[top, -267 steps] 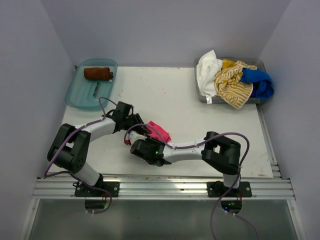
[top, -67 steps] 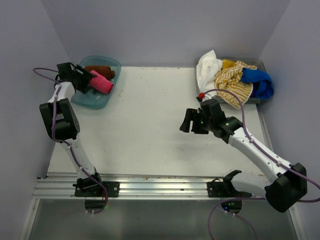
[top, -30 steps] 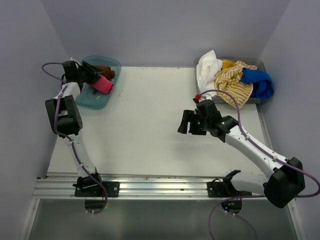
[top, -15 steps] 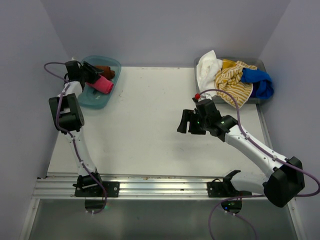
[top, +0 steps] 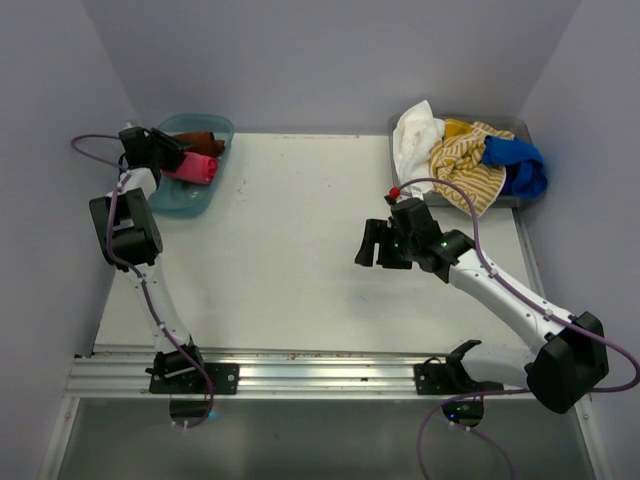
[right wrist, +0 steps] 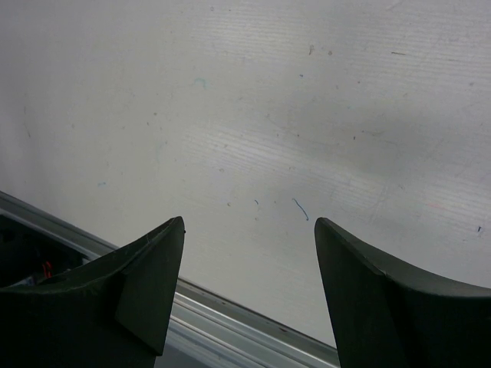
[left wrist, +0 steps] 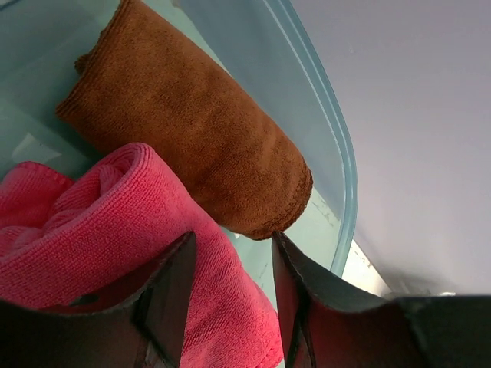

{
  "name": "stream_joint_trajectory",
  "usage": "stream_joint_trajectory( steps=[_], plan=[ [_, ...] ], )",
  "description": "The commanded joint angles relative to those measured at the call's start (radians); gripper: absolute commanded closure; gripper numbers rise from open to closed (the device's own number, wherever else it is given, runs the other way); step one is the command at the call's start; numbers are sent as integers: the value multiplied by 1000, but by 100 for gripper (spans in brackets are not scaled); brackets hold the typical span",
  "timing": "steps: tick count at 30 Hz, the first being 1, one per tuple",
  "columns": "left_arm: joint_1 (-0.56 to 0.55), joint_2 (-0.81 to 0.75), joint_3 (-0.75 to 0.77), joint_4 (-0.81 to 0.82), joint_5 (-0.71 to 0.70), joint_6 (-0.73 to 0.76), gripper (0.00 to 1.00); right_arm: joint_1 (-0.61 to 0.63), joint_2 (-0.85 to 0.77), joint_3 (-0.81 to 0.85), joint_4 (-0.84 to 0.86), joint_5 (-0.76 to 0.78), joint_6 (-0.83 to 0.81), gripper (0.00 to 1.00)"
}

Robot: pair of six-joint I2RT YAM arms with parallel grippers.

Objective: Roll the towels
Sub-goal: Place the rolled towel into the container

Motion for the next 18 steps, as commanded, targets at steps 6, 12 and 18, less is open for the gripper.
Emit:
stream_joint_trajectory(
  steps=[6, 12, 18],
  plan=[
    [16, -27, -44, 20, -101, -25, 50, 7, -8, 38, -1, 15, -6, 27],
    [18, 7, -4, -2, -121, -21, 50, 7, -21, 30, -2, 20, 0, 27],
    [18, -36, -17, 10, -147, -25, 44, 7, -37, 33, -10, 23, 2, 27]
  ],
)
